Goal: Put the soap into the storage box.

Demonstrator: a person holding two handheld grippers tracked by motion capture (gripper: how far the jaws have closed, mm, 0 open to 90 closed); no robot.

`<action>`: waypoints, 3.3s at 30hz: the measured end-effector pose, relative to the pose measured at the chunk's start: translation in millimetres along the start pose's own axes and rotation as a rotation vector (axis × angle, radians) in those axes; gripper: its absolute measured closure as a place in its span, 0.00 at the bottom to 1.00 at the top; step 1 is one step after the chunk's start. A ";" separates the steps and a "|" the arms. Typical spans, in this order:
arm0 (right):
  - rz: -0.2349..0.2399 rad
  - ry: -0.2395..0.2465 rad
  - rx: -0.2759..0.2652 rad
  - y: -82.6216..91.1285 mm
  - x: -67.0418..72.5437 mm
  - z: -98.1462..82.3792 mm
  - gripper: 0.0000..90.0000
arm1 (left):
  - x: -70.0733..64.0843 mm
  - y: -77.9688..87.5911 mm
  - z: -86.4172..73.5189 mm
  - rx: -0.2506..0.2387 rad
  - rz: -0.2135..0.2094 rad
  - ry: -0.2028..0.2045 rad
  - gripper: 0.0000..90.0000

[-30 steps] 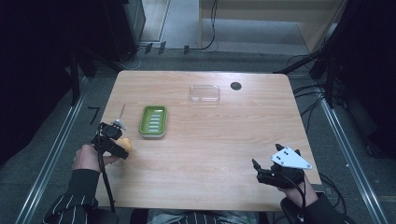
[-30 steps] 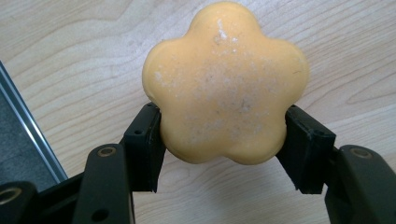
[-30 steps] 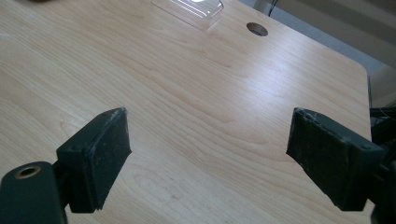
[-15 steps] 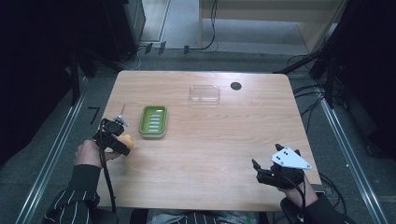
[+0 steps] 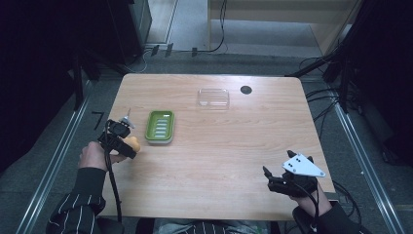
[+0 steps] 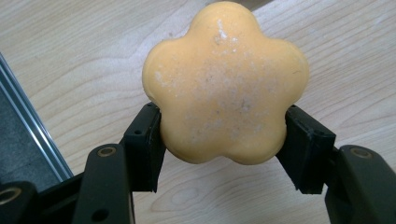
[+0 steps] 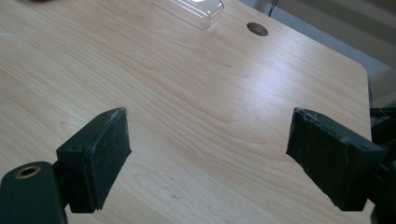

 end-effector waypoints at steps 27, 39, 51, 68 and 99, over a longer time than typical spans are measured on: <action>0.002 0.003 0.002 -0.5 0.0 -0.2 0.15 | -10.1 11.0 28.7 -0.001 0.002 -0.057 0.44; 0.000 0.000 0.003 -0.5 -0.2 -0.3 0.15 | -14.4 13.3 42.3 -0.004 0.000 -0.088 0.44; -0.001 0.002 0.003 -0.4 0.0 -0.3 0.15 | -18.5 16.2 57.9 -0.016 0.000 -0.113 0.44; -0.001 0.002 0.004 -0.4 0.0 -0.4 0.15 | -25.1 12.9 85.0 -0.013 -0.002 -0.155 0.44; -0.002 0.002 0.005 -0.5 -0.3 -0.8 0.15 | -14.0 -14.6 113.8 0.031 0.001 -0.166 0.44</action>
Point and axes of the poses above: each handheld gripper's, and its own axes: y roughly backward along the jaws, z roughly out of its top, x roughly to its left, the point moved 5 cm from there along -y, roughly forward along the jaws, and after that the axes turned 14 degrees about -z, right-handed, at the moved point
